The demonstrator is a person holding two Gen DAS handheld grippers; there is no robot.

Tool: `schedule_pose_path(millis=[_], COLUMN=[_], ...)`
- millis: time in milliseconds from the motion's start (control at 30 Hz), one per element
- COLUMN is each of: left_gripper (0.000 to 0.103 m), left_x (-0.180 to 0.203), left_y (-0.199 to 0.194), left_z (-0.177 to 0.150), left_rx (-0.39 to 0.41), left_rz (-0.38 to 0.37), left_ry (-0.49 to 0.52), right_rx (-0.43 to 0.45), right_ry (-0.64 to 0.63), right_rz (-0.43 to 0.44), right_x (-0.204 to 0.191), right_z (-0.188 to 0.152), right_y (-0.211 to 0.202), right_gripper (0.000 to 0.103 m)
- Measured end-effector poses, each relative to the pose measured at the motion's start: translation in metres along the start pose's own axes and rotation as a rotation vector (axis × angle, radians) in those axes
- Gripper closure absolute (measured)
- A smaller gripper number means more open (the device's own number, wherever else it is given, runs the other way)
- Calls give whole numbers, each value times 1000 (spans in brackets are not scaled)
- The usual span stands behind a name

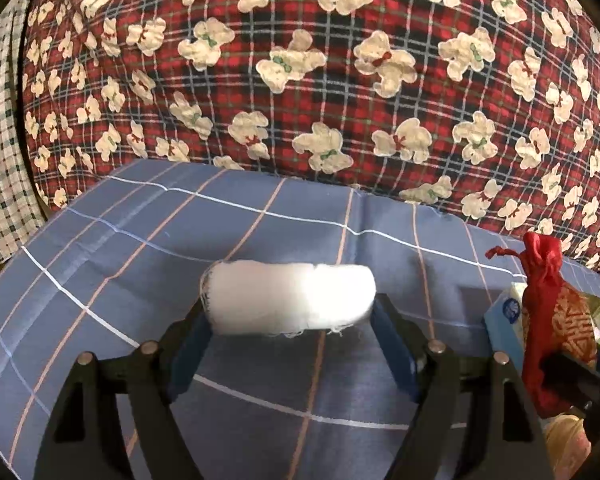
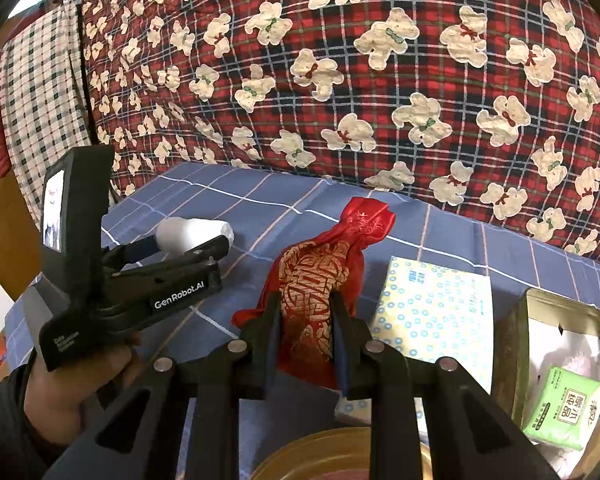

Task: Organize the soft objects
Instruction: 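Lift the red pouch and white gauze roll off the tablecloth with both tools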

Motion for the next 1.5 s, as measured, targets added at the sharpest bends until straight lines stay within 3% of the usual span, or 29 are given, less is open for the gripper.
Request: schedule_pose_path(millis=[733,1500], left_gripper=[25,25], left_x=[2,10], left_y=[-31,-54], left_z=[-5,1], left_rx=[117,231], left_rz=[15,-26], left_ry=[35,46], right_rx=[8,86], right_ry=[-25,-41], right_rz=[6,4], right_x=[-4,-6], right_z=[0,2], right_y=[0,-6], right_gripper=[78,78])
Point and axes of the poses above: each gripper's, at about its wrist camera, not at the fingertips, and y roughly the way its jaws point, x to its right, z to its top, the point moved 4 cm from there along y, roughly the way its jaws point, and after that the axes turned 8 degrees about -y, right-handed, at the moved point
